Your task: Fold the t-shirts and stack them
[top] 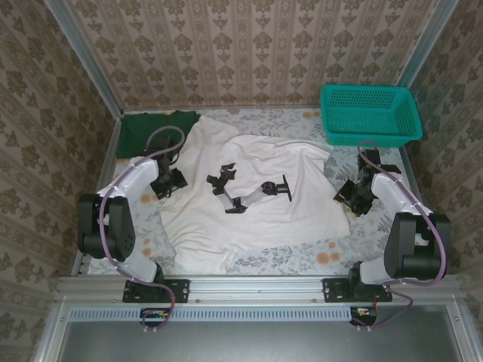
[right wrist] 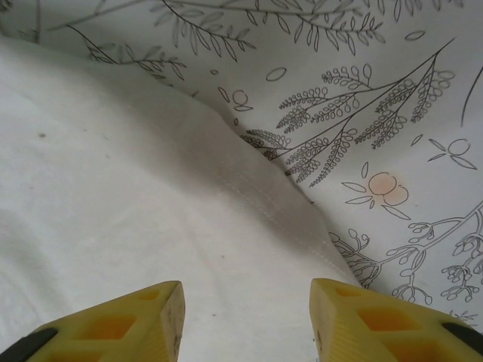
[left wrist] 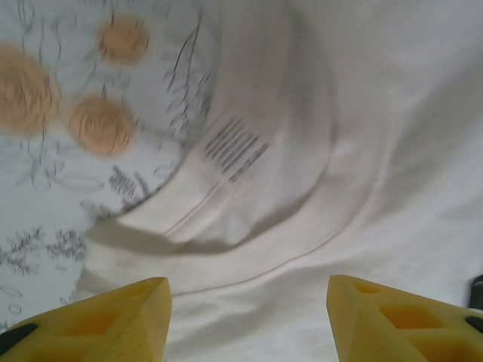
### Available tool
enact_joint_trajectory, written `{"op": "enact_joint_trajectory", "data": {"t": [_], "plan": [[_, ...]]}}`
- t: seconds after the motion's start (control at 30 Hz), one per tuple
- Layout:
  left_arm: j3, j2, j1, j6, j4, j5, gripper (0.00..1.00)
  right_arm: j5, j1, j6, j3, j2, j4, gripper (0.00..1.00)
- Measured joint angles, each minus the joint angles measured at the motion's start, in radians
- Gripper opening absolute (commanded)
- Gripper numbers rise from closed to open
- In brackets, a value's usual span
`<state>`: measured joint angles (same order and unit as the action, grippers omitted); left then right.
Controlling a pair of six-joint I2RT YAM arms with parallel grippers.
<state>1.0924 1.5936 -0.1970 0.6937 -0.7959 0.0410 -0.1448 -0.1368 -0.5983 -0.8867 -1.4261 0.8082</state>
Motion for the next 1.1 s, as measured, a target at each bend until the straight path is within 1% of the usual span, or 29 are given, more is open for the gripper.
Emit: {"op": "enact_joint_trajectory", "data": {"t": [0.07,0.17,0.33,0.4,0.57,0.73,0.9,1.0,1.1], "plan": [[-0.042,0.000,0.002,0.021,0.003,-0.005,0.60,-0.010,0.000,-0.008,0.021,0.000,0.001,0.49],[-0.087,0.006,0.002,0.045,0.007,-0.002,0.60,-0.027,0.000,-0.013,0.051,-0.002,0.003,0.47],[-0.084,0.093,0.005,0.049,0.003,0.043,0.59,-0.038,0.021,-0.029,0.080,-0.032,0.004,0.44],[-0.067,0.131,0.015,0.048,-0.010,0.060,0.58,-0.045,0.050,-0.039,0.081,-0.054,0.003,0.44],[-0.010,0.160,0.068,0.038,-0.024,0.119,0.58,-0.057,0.174,-0.089,0.086,-0.084,-0.007,0.45],[0.031,0.192,0.135,0.005,-0.036,0.158,0.59,-0.119,0.274,-0.168,0.122,-0.092,-0.063,0.47],[0.068,0.194,0.173,-0.029,-0.046,0.173,0.57,-0.199,0.285,-0.244,0.154,-0.071,-0.117,0.49],[0.090,0.188,0.172,-0.060,-0.047,0.165,0.58,-0.198,0.291,-0.251,0.155,-0.047,-0.129,0.50],[0.093,0.151,0.140,-0.096,-0.045,0.140,0.62,-0.175,0.292,-0.250,0.152,-0.016,-0.126,0.48]]}}
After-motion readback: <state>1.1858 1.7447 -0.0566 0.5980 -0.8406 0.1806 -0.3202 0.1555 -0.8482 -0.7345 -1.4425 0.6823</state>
